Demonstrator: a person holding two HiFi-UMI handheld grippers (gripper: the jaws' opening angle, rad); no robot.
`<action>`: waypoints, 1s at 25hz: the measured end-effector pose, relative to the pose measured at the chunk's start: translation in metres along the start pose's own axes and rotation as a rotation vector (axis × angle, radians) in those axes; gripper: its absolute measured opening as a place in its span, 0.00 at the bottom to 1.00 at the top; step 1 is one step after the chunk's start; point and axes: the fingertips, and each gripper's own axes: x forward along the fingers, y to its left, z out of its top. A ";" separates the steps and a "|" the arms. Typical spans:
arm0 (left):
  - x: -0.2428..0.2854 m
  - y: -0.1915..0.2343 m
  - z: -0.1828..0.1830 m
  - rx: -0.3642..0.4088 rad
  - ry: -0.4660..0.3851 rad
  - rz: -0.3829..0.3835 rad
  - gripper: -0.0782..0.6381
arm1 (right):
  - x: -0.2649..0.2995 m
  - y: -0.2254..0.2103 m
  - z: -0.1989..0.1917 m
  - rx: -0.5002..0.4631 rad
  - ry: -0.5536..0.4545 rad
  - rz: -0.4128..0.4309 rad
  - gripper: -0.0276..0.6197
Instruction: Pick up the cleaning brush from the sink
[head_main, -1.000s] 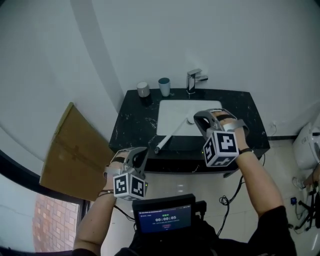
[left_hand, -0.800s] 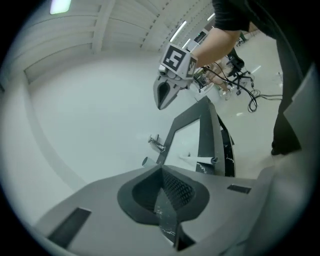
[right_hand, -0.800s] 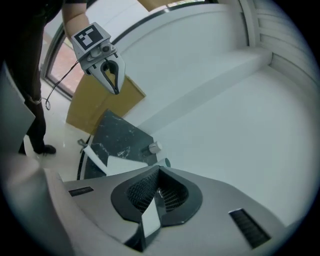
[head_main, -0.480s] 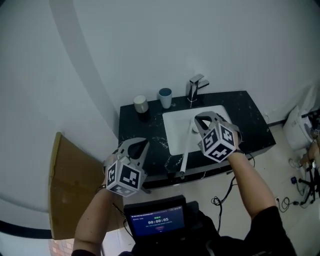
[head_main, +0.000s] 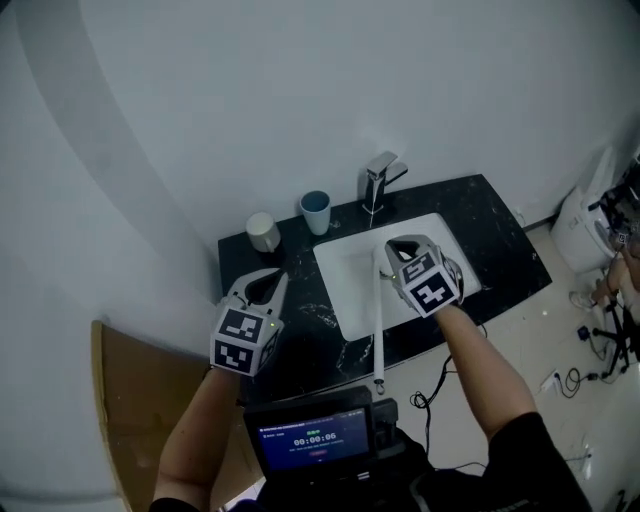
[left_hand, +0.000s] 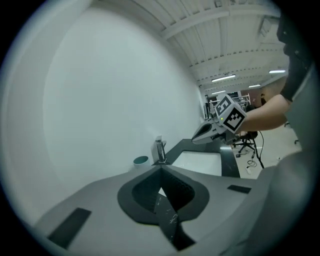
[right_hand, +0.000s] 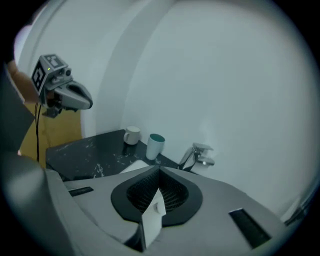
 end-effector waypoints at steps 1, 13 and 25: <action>0.009 0.006 -0.007 -0.034 0.020 -0.020 0.13 | 0.010 0.002 -0.008 0.083 0.025 0.007 0.05; 0.114 0.054 -0.110 -0.241 0.280 -0.137 0.13 | 0.122 0.054 -0.143 0.747 0.442 -0.048 0.18; 0.147 0.057 -0.144 -0.352 0.426 -0.151 0.24 | 0.159 0.098 -0.224 0.784 0.826 0.075 0.29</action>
